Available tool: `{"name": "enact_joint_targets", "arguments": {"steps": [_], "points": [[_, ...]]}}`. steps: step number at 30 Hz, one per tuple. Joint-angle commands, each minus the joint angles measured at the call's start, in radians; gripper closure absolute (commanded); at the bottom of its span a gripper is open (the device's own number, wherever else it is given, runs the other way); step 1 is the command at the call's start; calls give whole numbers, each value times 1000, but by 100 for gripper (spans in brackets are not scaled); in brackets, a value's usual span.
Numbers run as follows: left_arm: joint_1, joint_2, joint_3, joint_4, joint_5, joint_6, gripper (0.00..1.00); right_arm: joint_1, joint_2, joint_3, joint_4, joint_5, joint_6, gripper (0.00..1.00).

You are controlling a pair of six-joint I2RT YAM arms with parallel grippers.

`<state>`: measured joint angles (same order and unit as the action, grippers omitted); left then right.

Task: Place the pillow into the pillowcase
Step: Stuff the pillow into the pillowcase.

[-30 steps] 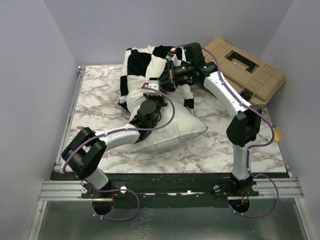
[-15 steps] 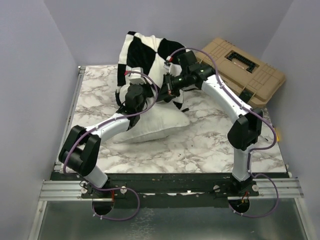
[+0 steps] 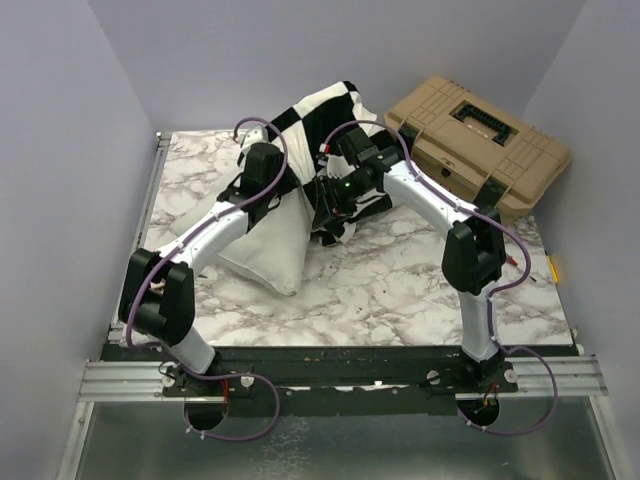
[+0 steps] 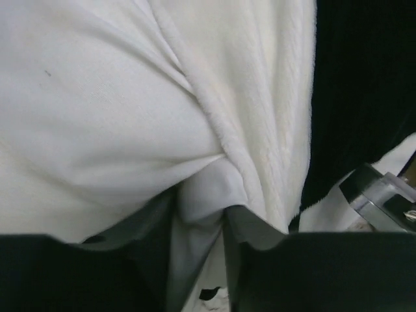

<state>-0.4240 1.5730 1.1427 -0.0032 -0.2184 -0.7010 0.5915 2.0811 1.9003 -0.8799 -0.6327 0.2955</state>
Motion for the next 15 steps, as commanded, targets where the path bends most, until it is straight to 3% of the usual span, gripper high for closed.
{"name": "enact_joint_targets", "arguments": {"steps": [1,5,8,12,15], "points": [[61,52,235,-266,125,13,41,24,-19,29,1,23,58,58],[75,62,409,-630,75,76,25,12,29,247,-98,113,69,32],[91,24,449,-849,-8,110,15,-5,47,374,-173,175,78,19],[200,-84,324,-1027,-12,76,8,-15,22,408,-218,235,83,9],[311,-185,156,-1051,64,63,6,-15,-16,350,-238,264,68,3]]}}
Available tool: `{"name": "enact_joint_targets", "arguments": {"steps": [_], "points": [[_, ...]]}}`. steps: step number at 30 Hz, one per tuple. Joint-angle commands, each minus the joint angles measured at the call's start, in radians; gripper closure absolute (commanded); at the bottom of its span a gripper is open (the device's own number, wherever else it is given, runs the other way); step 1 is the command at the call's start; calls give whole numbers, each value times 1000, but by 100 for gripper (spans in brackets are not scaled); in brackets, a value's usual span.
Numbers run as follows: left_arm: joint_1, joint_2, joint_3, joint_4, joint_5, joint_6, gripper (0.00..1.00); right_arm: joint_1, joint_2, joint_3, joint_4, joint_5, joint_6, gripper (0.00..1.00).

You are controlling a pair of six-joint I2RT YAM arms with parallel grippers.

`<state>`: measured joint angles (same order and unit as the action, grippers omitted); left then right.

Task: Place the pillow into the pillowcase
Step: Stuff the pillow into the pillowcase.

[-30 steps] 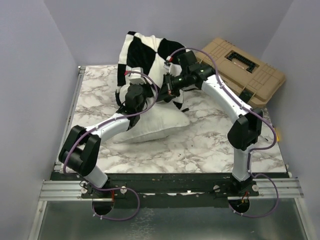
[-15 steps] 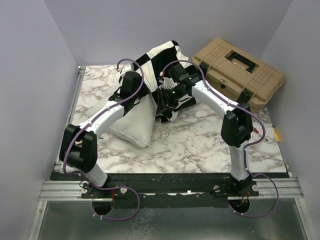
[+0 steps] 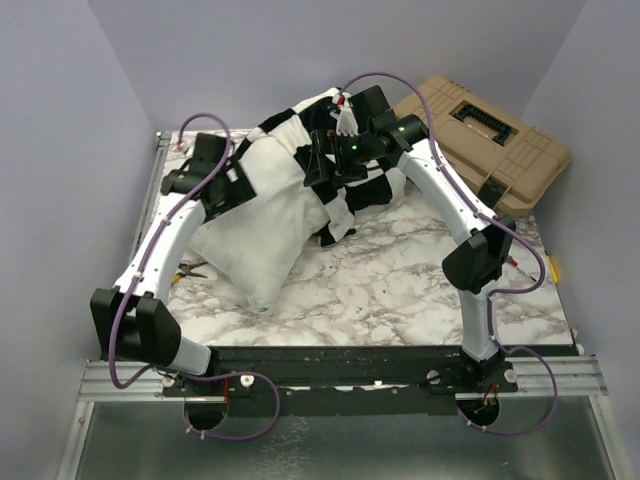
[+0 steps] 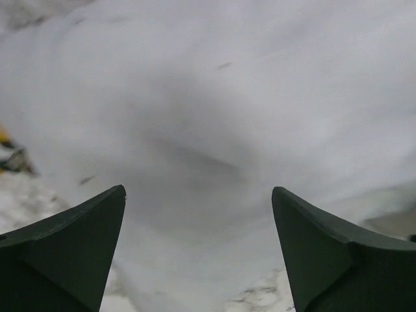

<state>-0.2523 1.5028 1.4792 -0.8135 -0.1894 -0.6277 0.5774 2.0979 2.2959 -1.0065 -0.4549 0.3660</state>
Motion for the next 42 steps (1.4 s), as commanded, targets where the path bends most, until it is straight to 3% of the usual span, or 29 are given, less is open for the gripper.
{"name": "enact_joint_targets", "arguments": {"steps": [1,5,9,10,14,16,17,21,25,32,39,42], "points": [[178,-146,-241,-227,80,-19,5,-1,-52,-84,-108,98,-9,2],[229,-215,-431,-83,280,-75,6,-1,-115,-227,-74,134,-14,1],[224,-250,-561,252,471,-141,15,-3,-137,-298,-57,145,17,1],[217,-258,-574,347,497,-149,22,-8,-142,-313,-40,133,29,1],[200,-268,-557,674,569,-232,79,-89,-192,-443,57,-3,132,1],[193,-262,-525,839,586,-304,98,-149,-265,-592,172,-94,217,1],[190,-256,-514,908,584,-356,100,-180,-302,-679,242,-140,257,1],[164,-215,-436,1034,521,-596,100,-244,-415,-974,436,-260,372,2],[96,-136,-251,1038,480,-665,100,-247,-463,-1112,572,-270,424,3],[-30,7,-52,1037,427,-687,100,-247,-432,-1033,601,-175,370,3],[-71,133,104,1045,409,-712,100,-227,-372,-1179,942,-100,591,3],[-82,172,163,1047,404,-717,100,-180,-325,-1153,1045,-63,621,4]]}}
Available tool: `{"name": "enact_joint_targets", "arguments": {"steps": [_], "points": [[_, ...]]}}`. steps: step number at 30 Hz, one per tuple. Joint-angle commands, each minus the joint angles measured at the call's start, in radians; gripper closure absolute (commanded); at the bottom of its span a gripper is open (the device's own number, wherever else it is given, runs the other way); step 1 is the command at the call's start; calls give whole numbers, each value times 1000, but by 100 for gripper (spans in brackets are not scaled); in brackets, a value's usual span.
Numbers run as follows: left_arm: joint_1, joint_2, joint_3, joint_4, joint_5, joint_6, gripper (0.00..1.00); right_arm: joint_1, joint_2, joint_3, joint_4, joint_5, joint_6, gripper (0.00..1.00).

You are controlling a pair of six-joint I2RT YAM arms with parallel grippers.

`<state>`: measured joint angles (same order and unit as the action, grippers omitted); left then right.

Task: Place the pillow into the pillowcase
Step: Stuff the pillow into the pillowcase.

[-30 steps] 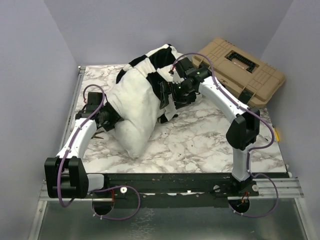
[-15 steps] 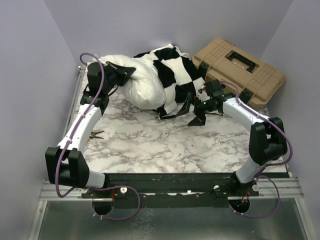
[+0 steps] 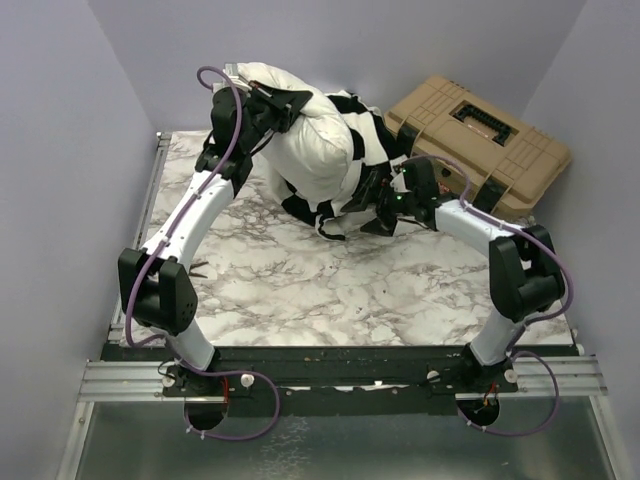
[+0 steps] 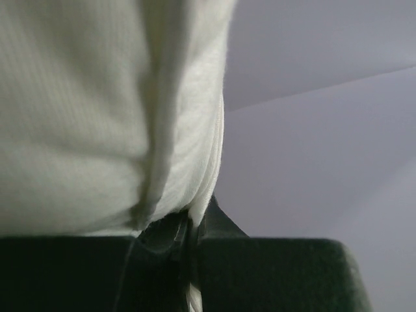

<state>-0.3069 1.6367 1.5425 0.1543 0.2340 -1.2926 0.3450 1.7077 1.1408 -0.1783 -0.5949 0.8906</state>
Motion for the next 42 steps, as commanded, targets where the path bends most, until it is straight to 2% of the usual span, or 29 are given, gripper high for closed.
{"name": "enact_joint_targets", "arguments": {"steps": [1,3,6,8,11,13,15,17,18,21,24,29,32,38,42], "points": [[-29,51,118,79,-22,-55,100,76,81,21,233,99,89,4],[-33,77,148,81,-29,-69,100,131,105,67,241,164,68,4],[-41,111,192,83,-28,-74,100,208,136,82,345,265,56,4],[-45,123,213,82,-27,-75,100,234,182,121,317,339,68,5],[-50,128,221,82,-28,-79,100,236,232,180,307,449,80,13],[-49,124,218,83,-25,-76,100,227,260,233,303,470,78,31],[-49,116,209,85,-28,-68,100,213,283,264,353,403,75,66],[-49,109,197,86,-32,-46,100,209,266,277,404,309,80,90],[-48,104,190,87,-33,-34,100,209,243,281,410,262,76,97],[-38,83,157,93,-36,13,100,209,124,217,468,129,98,100],[-5,48,84,94,-32,42,100,206,-22,171,453,55,112,100],[47,-35,-113,95,-31,71,100,202,-148,238,389,-62,118,100],[39,-65,-187,93,-22,84,100,200,-119,372,411,-163,150,100],[-42,-81,-211,78,-26,115,100,198,54,795,377,-315,217,100],[-117,-102,-192,36,-73,172,100,193,197,1045,465,-351,373,100]]}}
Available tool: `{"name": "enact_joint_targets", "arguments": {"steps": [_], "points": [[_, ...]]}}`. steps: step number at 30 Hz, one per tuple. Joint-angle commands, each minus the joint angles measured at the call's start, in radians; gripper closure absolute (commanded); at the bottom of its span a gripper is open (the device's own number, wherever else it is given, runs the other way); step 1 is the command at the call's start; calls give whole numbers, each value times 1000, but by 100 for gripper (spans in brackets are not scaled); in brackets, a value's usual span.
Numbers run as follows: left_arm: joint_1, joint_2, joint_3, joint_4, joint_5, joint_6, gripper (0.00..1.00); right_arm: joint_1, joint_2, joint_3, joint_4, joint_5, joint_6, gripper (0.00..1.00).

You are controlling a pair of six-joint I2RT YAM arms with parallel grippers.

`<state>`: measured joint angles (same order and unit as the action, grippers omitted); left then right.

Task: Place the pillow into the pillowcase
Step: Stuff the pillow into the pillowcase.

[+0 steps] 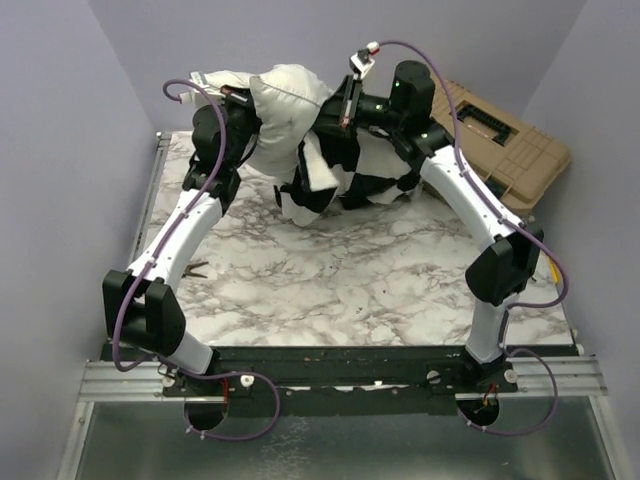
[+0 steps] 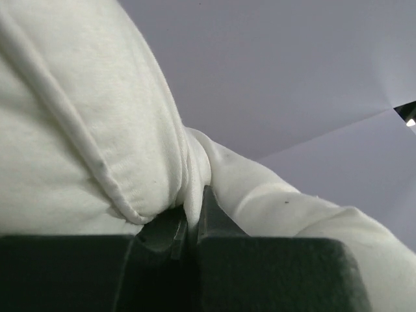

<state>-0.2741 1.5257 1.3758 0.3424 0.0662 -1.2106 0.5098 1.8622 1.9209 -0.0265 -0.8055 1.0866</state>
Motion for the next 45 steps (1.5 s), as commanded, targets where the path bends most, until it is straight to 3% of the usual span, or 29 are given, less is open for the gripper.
{"name": "enact_joint_targets", "arguments": {"steps": [1,6,13,25,31,35,39,43,45], "points": [[-171,2,-28,-164,75,112,100,28,74,316,368,-142,236,100],[-268,-36,-78,-199,-29,202,100,28,208,520,485,-127,434,100],[-368,14,-68,-244,-50,280,100,39,163,428,561,-123,500,100],[-584,124,-18,-295,-85,316,100,148,275,480,607,-118,633,100],[-600,141,9,-336,-203,366,100,240,309,491,643,-82,673,100],[-600,182,81,-340,-186,420,100,301,318,496,686,-60,679,100],[-583,115,33,-365,-203,402,100,282,271,435,582,-93,577,100],[-507,-40,-90,-407,-195,282,100,178,209,328,297,-84,372,100],[-466,-134,-143,-430,-206,233,100,134,225,313,218,-90,350,100]]}}
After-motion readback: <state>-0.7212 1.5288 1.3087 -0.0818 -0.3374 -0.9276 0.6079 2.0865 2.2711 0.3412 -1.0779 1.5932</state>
